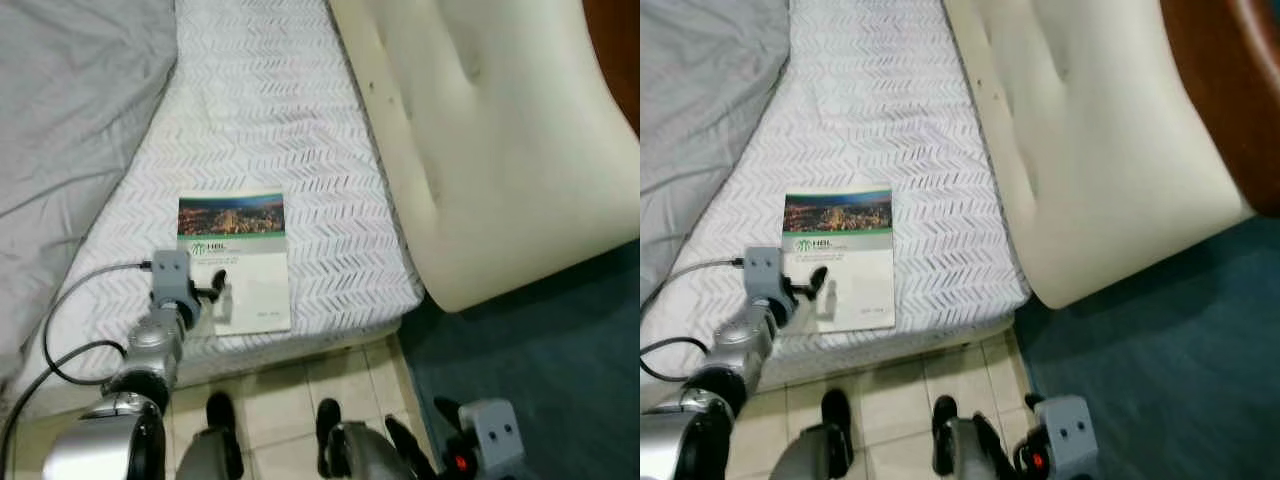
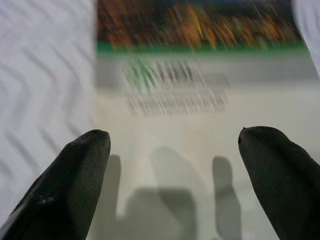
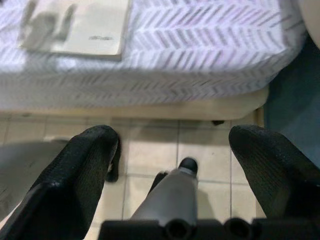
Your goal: Clean up the room
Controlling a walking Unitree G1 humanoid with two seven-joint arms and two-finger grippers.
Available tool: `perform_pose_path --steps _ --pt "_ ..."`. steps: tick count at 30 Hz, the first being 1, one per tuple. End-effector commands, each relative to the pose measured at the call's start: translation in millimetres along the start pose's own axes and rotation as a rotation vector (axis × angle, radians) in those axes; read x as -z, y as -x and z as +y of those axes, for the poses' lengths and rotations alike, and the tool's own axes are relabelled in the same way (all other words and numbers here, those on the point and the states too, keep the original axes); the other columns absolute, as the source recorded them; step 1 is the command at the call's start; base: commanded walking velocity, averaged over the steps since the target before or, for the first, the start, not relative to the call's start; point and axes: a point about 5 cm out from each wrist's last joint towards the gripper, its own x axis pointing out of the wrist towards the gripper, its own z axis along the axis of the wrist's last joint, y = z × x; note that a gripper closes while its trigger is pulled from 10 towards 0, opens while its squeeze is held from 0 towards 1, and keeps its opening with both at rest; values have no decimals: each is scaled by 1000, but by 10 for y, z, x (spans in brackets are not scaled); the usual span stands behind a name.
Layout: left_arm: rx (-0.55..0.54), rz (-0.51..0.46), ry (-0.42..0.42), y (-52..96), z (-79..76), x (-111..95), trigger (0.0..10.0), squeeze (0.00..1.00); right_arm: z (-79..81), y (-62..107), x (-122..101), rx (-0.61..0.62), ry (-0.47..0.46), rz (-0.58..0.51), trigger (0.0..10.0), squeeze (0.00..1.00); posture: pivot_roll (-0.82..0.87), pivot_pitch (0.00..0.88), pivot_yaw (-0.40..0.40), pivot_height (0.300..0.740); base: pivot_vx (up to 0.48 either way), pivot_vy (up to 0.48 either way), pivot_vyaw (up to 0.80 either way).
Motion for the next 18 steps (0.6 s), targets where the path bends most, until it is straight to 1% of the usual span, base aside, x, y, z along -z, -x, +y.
perform_pose_path --steps 1,2,3,4,5,6,7,8,9,10,11,12,14,15,16,17,18 --pt "35 65 -19 121 -43 308 10000 1000 -59 -32 84 29 -24 20 10000 0 -181 327 -116 740 0 0 0" --pt "35 65 -19 121 -43 308 10000 1000 -59 -32 84 29 -24 20 10000 0 -181 327 -116 740 0 0 0" --pt "43 43 -33 147 -28 324 10000 1000 -89 -106 58 33 -28 1 10000 0 -151 288 -106 740 0 0 0" --pt "46 32 -44 160 -18 329 10000 1000 -115 -172 56 36 -32 -8 10000 0 -133 269 -102 740 0 0 0" --pt "67 -12 -81 178 0 293 10000 1000 -146 -258 30 39 -34 -28 10000 0 -81 209 -93 740 0 0 0" --pt "97 -66 -134 203 16 242 10000 1000 -170 -342 -7 42 -36 -50 10000 0 -46 170 -87 740 0 0 0" --pt "118 -96 -170 218 19 214 10000 1000 -188 -417 -23 44 -39 -63 10000 0 -30 153 -85 740 0 0 0" --pt "118 -96 -170 218 19 214 10000 1000 -188 -417 -23 44 -39 -63 10000 0 -30 153 -85 740 0 0 0" --pt "119 -150 -187 260 61 160 10000 1000 -205 -497 -73 44 -41 -91 10000 0 3 117 -80 740 0 0 0" --pt "113 -181 -191 290 91 128 10000 1000 -213 -543 -104 43 -42 -108 10000 0 3 117 -80 740 0 0 0" --pt "83 -217 -189 342 141 96 10000 1000 -234 -621 -146 48 -48 -132 10000 0 64 57 -74 740 0 0 0" --pt "40 -253 -179 421 193 69 10000 1000 -257 -695 -196 57 -56 -156 10000 0 92 34 -75 740 0 0 0" --pt "-98 -284 -152 657 293 92 10000 1000 -332 -827 -270 89 -96 -193 10000 0 134 0 -80 740 0 0 0" --pt "-98 -284 -152 657 293 92 10000 1000 -332 -827 -270 89 -96 -193 10000 0 134 0 -80 740 0 0 0" --pt "-135 -284 -143 763 293 124 10000 1000 -367 -883 -282 103 -111 -201 10000 0 155 0 -85 740 0 0 0" --pt "-147 -279 -150 841 251 161 10000 1000 -400 -946 -286 116 -120 -205 10000 0 178 0 -92 740 0 0 0" --pt "-145 -276 -156 881 215 183 10000 808 -417 -985 -286 123 -124 -207 10000 0 178 0 -92 740 0 0 0"
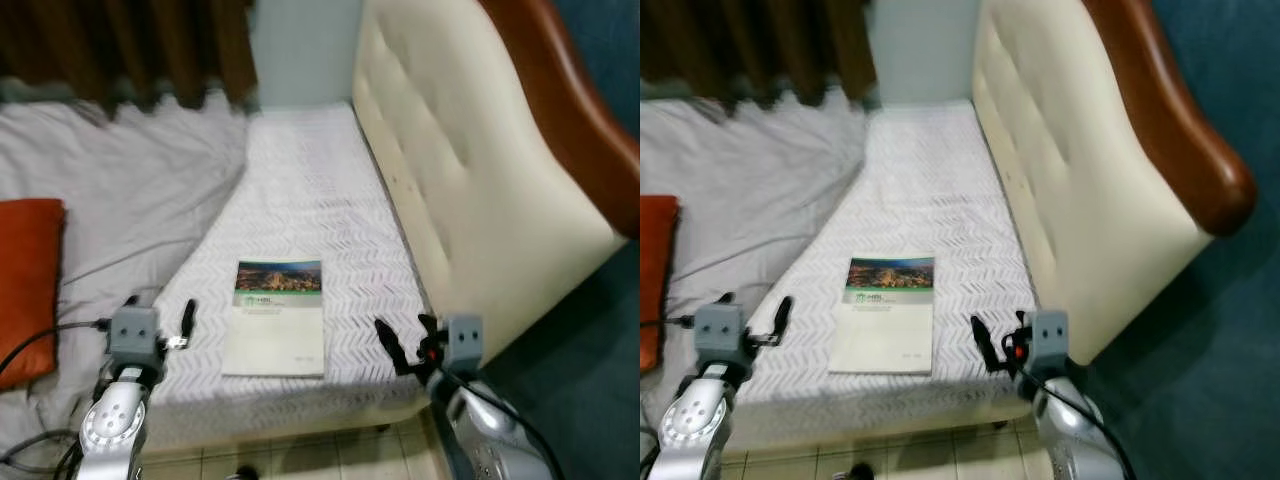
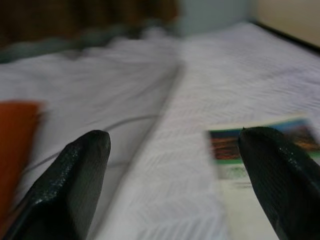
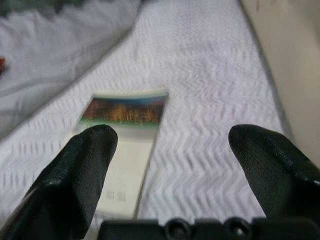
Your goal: Clean up the room
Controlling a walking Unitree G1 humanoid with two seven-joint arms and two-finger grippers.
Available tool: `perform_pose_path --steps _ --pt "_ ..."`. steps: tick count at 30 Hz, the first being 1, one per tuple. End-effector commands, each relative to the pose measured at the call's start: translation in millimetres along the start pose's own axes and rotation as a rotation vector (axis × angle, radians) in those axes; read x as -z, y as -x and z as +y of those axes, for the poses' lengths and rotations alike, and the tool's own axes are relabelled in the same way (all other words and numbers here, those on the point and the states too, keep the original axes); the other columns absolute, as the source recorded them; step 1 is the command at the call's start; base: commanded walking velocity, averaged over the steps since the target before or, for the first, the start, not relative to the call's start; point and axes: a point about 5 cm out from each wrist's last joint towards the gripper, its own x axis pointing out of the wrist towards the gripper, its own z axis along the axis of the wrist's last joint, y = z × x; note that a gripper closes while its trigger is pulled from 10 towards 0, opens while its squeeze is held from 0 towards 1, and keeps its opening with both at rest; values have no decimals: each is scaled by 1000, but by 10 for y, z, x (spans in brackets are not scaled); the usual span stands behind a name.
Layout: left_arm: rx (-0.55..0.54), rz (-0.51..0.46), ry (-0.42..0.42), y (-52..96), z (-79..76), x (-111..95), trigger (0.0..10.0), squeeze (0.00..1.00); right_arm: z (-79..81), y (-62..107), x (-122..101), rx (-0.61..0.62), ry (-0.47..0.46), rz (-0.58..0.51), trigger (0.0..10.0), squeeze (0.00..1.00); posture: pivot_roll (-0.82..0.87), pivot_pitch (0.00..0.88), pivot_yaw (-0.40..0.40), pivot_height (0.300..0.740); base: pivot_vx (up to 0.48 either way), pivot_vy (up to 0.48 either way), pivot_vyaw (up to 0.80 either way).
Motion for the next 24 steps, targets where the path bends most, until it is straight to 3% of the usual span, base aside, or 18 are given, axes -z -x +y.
perform_pose_path --steps 1,2,3,5,7,15,24 --pt "29 -1 -6 45 -166 -40 10000 0 -73 -22 105 46 -34 23 10000 0 190 0 -93 740 0 0 0" --pt "79 -13 5 44 -326 -68 10000 0 -68 -61 103 45 -36 20 10000 0 194 0 -93 740 0 0 0" --pt "79 -13 5 44 -326 -68 10000 0 -68 -61 103 45 -36 20 10000 0 194 0 -93 740 0 0 0" --pt "134 -20 21 -13 -525 -117 10000 0 -41 -119 105 33 -30 15 10000 0 186 0 -86 740 0 0 0" --pt "162 -21 32 -61 -600 -186 10000 0 -14 -161 108 21 -21 7 10000 0 176 0 -82 740 0 454 0" --pt "154 37 21 -120 -628 -181 10000 0 -18 -190 174 13 -11 5 10000 0 155 0 -80 740 0 469 445" --pt "165 86 -4 -170 -544 -115 10000 0 -13 -208 196 8 5 -9 10000 0 151 0 -83 740 0 480 0"
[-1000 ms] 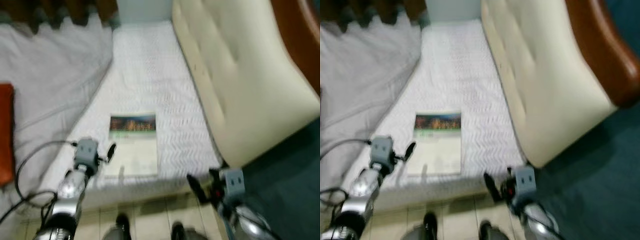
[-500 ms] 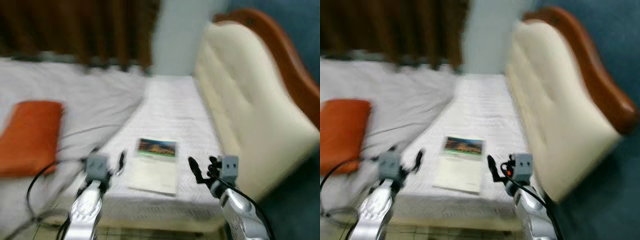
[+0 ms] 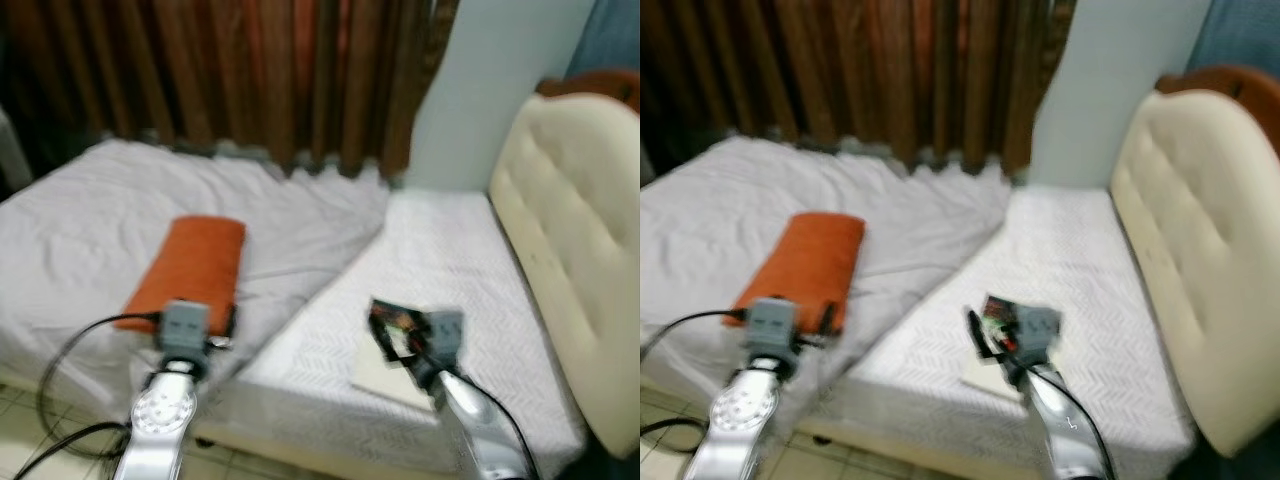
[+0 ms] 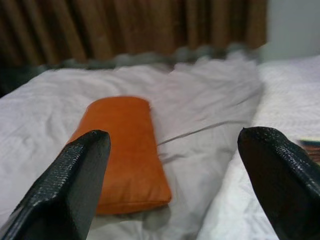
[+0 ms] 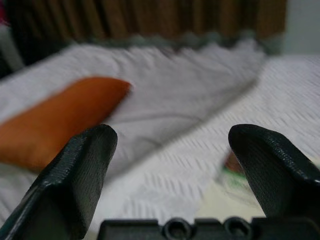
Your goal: Clean up the room
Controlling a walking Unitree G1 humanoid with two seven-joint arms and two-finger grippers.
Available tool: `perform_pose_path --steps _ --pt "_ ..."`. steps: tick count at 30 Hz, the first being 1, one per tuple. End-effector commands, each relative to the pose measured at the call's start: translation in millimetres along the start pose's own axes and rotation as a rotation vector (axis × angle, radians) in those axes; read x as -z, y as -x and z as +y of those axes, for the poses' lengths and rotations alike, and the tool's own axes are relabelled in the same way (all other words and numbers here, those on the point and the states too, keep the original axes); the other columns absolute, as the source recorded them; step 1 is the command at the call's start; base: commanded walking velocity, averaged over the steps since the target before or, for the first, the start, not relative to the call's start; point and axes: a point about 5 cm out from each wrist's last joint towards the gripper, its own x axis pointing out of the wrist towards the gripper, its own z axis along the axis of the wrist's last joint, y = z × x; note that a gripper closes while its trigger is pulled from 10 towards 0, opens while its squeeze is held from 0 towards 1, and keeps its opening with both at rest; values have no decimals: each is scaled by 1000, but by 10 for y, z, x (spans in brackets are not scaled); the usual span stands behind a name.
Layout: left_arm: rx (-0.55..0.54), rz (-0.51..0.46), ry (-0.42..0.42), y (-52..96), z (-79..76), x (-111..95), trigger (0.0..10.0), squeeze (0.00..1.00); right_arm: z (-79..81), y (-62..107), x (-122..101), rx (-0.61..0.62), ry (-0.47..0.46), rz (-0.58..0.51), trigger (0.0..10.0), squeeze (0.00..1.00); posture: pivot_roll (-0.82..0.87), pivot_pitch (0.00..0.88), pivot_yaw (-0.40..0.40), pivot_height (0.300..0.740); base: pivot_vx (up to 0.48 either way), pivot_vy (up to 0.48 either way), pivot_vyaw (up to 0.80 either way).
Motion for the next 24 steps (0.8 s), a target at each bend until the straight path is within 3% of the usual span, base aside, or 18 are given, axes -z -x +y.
perform_pose_path --steps 1,12,16,24 --pt "-9 18 -17 -12 78 11 10000 0 44 -40 -41 -16 6 -22 10000 0 151 0 -83 740 0 480 0" --pt "-13 38 7 -17 77 81 10000 0 68 -114 -68 -42 48 -26 10000 0 146 0 -90 740 0 480 -765" --pt "-7 56 4 37 -4 128 10000 0 70 -114 -51 -48 45 -25 10000 0 147 0 -89 740 0 480 0" --pt "-11 45 9 25 11 104 10000 0 63 -96 -20 -46 45 -26 10000 0 147 0 -84 740 0 480 0"
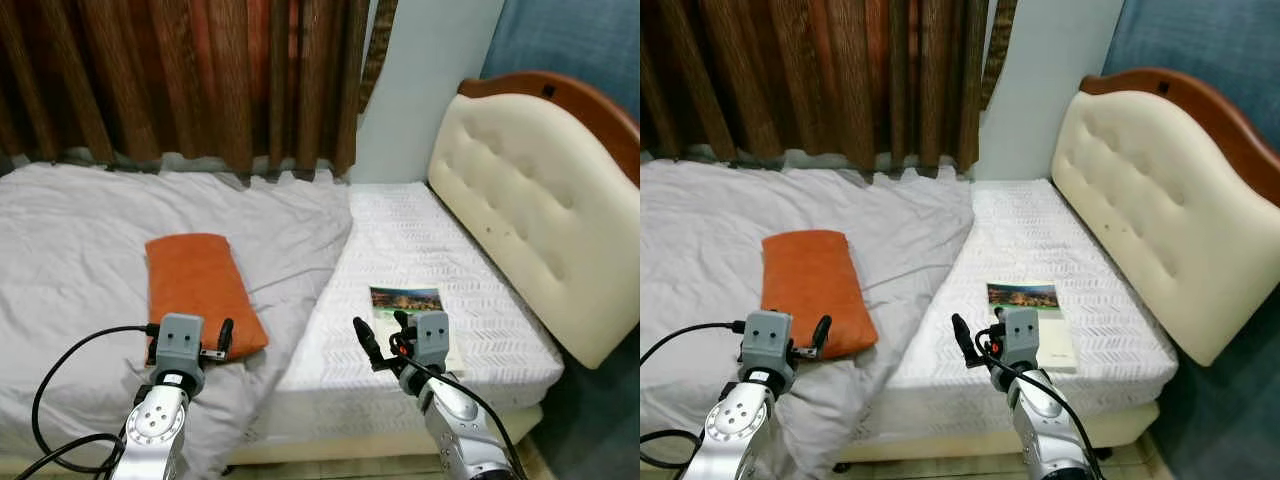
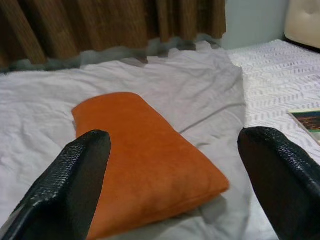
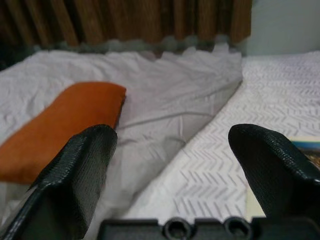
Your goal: Clean up the room
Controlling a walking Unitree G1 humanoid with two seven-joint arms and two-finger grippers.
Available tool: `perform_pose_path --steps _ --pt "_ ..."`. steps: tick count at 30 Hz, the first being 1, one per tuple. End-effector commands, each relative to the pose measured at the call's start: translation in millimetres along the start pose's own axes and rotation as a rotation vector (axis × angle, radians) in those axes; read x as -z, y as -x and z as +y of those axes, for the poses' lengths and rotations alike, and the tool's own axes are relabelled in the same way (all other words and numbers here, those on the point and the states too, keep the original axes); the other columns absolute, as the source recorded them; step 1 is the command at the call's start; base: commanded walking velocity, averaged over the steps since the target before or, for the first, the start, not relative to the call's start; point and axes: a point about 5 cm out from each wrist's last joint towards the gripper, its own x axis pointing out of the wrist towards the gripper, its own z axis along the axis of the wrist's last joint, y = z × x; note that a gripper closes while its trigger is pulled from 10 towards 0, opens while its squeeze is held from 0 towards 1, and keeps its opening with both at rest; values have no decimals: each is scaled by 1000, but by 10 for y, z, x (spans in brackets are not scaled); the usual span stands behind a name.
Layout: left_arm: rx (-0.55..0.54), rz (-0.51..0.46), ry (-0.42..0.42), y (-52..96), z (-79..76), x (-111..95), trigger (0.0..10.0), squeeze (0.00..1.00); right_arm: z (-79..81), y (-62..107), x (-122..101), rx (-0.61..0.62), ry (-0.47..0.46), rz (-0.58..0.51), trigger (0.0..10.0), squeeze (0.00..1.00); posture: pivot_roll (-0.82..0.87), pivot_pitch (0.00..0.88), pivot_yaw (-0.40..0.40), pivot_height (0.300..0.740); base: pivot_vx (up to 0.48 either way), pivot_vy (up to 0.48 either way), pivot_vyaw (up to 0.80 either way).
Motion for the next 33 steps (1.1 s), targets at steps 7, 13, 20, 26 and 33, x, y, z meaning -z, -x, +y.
perform_pose_path --steps 7,13,20,26,33 --pt "-10 -1 -23 0 -177 -20 10000 0 -112 64 34 -1 25 23 10000 0 139 0 -93 740 0 411 74" --pt "-12 -25 -27 -29 -206 -71 10000 0 -123 60 41 -2 24 32 10000 0 140 0 -97 740 0 0 239" --pt "-24 -10 -1 -55 -206 -75 10000 0 -106 50 51 -24 30 38 10000 0 143 0 -97 740 408 251 0" --pt "-5 -11 -13 -63 -225 -85 10000 0 -132 59 79 -15 28 49 10000 0 146 0 -97 740 442 0 0" --pt "1 -8 -21 -73 -224 -90 10000 0 -161 60 94 20 21 53 10000 0 143 0 -87 740 447 0 0"
